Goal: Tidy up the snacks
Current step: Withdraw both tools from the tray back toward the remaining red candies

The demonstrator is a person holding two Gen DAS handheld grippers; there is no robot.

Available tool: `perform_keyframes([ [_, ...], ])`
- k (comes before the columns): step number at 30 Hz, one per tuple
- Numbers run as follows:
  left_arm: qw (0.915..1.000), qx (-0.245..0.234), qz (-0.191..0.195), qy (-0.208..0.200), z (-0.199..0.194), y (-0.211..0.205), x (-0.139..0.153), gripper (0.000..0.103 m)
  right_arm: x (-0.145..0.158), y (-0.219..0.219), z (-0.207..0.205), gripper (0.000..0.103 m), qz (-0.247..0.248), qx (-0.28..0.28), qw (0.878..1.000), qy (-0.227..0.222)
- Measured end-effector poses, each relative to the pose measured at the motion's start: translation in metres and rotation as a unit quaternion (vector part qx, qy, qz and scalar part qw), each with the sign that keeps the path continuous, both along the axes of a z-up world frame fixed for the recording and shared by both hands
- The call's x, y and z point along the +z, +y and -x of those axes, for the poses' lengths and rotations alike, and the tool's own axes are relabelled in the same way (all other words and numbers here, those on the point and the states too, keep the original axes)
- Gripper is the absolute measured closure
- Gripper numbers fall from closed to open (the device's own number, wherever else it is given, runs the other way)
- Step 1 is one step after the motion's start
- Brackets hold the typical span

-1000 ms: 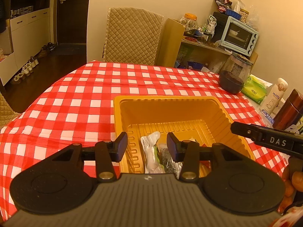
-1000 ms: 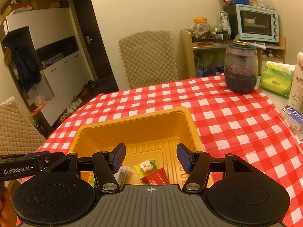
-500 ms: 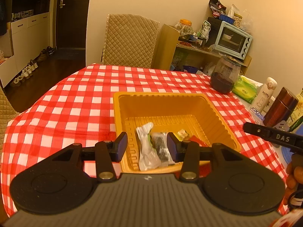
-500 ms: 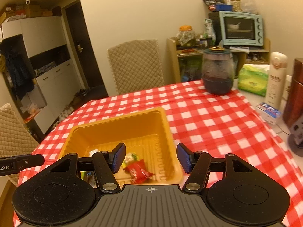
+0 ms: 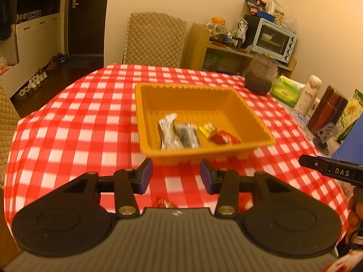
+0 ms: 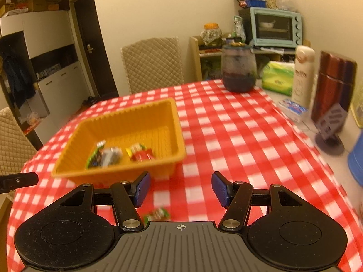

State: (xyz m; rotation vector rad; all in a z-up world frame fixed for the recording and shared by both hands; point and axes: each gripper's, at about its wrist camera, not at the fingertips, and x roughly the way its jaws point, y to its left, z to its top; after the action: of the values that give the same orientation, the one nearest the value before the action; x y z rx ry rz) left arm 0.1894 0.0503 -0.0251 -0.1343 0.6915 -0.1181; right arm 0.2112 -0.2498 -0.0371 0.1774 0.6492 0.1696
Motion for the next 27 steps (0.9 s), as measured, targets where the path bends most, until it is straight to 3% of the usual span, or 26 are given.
perform_keyframes([
  [13,0.9992,-0.004,0.002,0.041,0.043,-0.011,-0.037,0.062,-0.043,-0.014,0.045,0.043,0.016,0.004,0.999,0.049],
  [27,0.9983,0.0,-0.001,0.058,0.035,-0.011,-0.051,0.061,-0.063,0.003,0.013,0.045,0.052,0.044,0.996,0.063],
])
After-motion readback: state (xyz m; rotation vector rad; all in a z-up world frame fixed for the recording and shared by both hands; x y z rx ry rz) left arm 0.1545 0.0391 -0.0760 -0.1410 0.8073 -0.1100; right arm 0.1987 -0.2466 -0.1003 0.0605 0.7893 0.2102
